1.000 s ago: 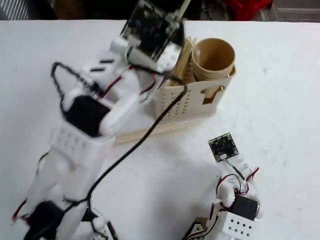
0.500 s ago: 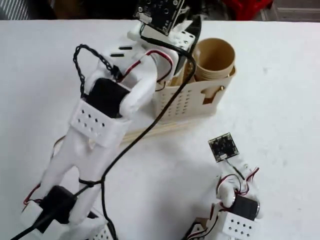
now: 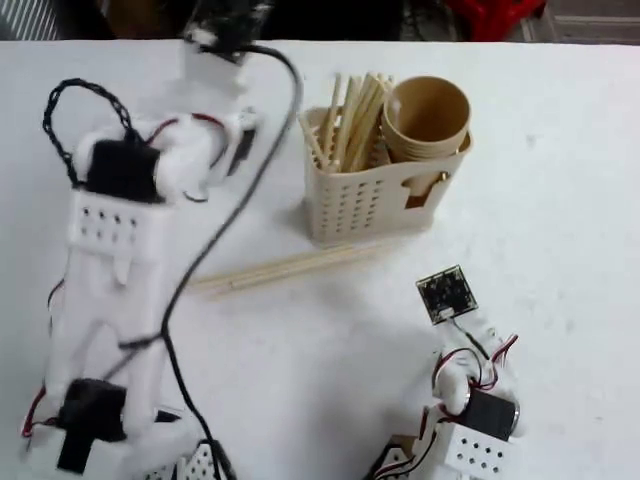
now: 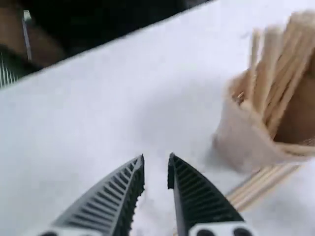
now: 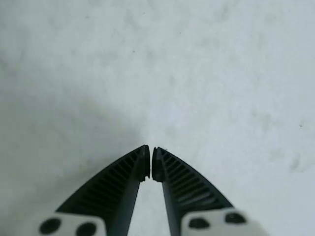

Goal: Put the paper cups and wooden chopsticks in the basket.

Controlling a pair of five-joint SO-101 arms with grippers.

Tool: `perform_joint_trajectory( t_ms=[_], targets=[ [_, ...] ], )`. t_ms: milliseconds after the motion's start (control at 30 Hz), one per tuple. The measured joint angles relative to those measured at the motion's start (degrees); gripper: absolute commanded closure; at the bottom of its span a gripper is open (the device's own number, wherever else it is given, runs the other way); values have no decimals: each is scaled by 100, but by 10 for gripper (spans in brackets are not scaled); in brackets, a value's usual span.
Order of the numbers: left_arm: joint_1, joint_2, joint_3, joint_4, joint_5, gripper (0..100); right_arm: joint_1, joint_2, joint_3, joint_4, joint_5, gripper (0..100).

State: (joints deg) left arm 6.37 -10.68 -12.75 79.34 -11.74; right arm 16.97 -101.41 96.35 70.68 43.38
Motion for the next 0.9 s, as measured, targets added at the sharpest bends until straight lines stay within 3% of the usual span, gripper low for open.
perform_joint_trajectory(
  t_ms=[233,367,700,900],
  targets=[
    [-176,1125,2312,-510,-677,902,0,0,0,0,0,967],
    [-44,1688,2998,-1055,-774,902,0,0,0,0,0,967],
    [123,2690,3200,-1653,-774,902,0,0,0,0,0,967],
    [343,2488,3516,-1284,-897,902,0,0,0,0,0,967]
  ],
)
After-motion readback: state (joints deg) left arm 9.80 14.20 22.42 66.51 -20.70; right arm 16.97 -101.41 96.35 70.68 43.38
